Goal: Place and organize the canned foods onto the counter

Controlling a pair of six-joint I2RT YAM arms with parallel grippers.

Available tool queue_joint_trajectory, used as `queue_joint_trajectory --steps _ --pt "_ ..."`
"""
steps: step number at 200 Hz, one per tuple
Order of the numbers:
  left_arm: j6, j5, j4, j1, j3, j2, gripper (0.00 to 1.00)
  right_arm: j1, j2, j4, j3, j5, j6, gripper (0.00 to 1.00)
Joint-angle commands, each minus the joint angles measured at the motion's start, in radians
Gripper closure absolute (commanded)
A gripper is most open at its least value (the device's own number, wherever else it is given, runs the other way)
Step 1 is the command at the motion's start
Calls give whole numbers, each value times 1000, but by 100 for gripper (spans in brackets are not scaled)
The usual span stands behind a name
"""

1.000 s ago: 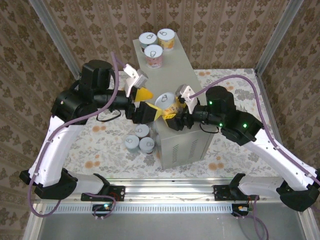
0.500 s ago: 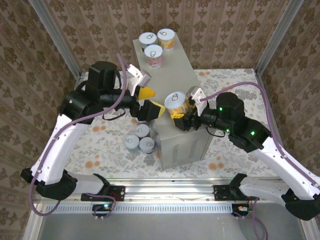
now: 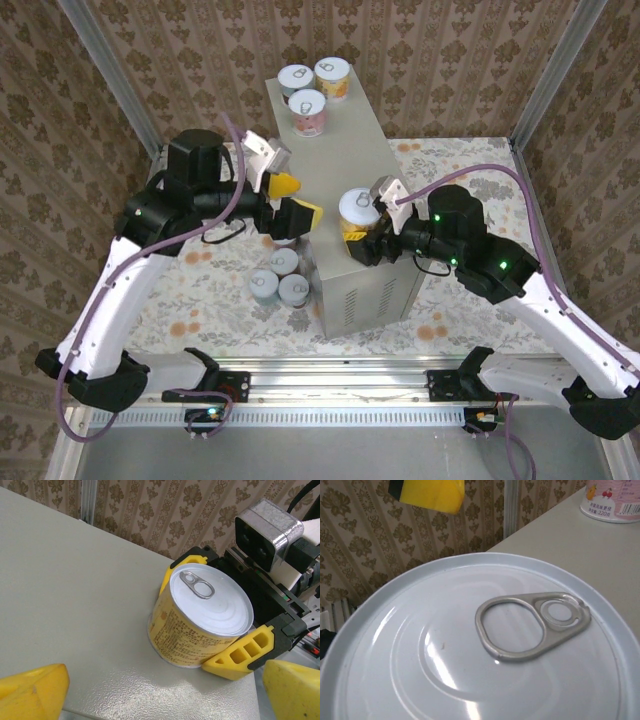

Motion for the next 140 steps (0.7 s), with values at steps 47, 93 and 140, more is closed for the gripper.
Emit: queue_joint_trajectory --steps 47,93,140 --pt "-20 11 76 22 -69 -50 0 -3 -3 -74 45 34 -15 13" --pt "-10 -10 95 32 -135 -92 0 -3 4 -122 89 57 -18 15" --pt "25 -145 69 37 -190 -134 0 -27 103 -96 163 85 -15 25"
